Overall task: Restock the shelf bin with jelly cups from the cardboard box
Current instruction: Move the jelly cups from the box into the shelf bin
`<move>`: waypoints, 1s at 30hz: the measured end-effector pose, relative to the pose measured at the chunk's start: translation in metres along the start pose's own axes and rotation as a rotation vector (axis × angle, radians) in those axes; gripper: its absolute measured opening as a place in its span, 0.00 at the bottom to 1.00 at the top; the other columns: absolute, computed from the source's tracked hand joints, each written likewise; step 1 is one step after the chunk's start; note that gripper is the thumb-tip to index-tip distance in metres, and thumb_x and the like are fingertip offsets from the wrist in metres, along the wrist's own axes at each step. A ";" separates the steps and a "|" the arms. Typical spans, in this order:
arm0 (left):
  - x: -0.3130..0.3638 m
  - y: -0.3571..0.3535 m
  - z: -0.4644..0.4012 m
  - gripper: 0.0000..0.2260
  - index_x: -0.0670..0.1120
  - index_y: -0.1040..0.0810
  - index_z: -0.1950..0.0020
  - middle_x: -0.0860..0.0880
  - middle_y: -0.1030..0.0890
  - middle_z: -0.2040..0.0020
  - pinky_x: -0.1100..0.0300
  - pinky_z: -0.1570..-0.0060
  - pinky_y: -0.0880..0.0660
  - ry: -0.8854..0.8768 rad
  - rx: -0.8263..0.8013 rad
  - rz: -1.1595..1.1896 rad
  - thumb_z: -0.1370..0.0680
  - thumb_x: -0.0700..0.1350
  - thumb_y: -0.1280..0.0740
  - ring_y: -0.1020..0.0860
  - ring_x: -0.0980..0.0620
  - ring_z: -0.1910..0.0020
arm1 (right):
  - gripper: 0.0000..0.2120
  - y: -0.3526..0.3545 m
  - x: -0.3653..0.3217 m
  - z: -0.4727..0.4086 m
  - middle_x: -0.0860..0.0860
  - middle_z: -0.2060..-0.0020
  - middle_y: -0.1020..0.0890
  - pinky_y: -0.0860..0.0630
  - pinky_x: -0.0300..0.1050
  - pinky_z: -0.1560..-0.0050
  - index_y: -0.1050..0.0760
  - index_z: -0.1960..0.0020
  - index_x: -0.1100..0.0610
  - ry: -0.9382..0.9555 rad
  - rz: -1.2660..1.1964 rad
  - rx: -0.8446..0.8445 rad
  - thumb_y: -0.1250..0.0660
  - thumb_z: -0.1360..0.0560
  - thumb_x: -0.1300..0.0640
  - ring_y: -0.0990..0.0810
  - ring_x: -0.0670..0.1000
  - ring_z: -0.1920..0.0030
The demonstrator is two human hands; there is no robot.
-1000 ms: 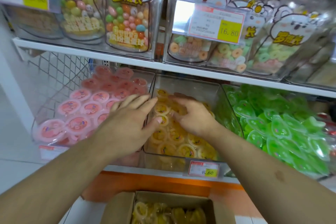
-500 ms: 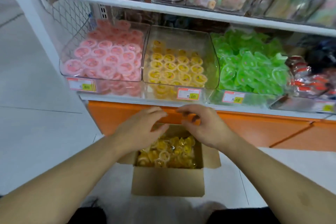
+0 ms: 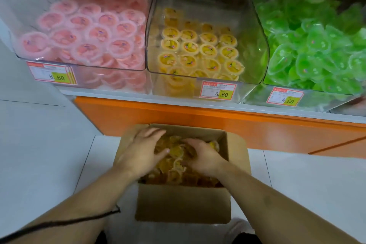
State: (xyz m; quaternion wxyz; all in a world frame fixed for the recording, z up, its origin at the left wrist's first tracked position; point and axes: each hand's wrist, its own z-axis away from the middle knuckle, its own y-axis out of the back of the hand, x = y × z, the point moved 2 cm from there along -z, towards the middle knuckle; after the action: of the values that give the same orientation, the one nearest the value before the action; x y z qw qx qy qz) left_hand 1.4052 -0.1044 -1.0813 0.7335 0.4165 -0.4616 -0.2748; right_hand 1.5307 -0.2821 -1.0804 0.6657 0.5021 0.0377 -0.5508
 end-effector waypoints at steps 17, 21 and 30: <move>-0.035 -0.020 -0.001 0.31 0.60 0.37 0.19 0.64 0.44 0.18 0.54 0.19 0.47 0.032 0.005 0.343 0.19 0.54 0.30 0.50 0.63 0.19 | 0.28 -0.057 -0.003 -0.080 0.45 0.22 0.36 0.47 0.61 0.18 0.32 0.26 0.33 -0.034 -0.003 0.017 0.27 0.23 0.42 0.44 0.56 0.20; -0.036 -0.020 -0.001 0.29 0.59 0.35 0.19 0.62 0.43 0.17 0.56 0.19 0.49 0.022 0.004 0.326 0.19 0.52 0.30 0.52 0.65 0.19 | 0.31 -0.058 -0.011 -0.076 0.46 0.20 0.40 0.53 0.59 0.17 0.38 0.22 0.31 0.005 0.037 -0.081 0.29 0.21 0.45 0.47 0.53 0.19; -0.038 -0.023 -0.003 0.24 0.58 0.29 0.23 0.61 0.39 0.19 0.57 0.19 0.50 0.007 0.004 0.297 0.19 0.50 0.30 0.52 0.65 0.19 | 0.22 -0.066 0.002 -0.084 0.46 0.32 0.25 0.28 0.41 0.33 0.21 0.34 0.40 0.002 0.000 0.036 0.23 0.25 0.55 0.25 0.51 0.32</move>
State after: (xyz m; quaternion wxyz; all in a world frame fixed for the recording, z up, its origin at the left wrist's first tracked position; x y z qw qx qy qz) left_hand 1.3910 -0.0852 -1.1190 0.7667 0.3460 -0.5164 -0.1608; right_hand 1.5229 -0.2170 -1.1641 0.6566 0.5147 0.0284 -0.5506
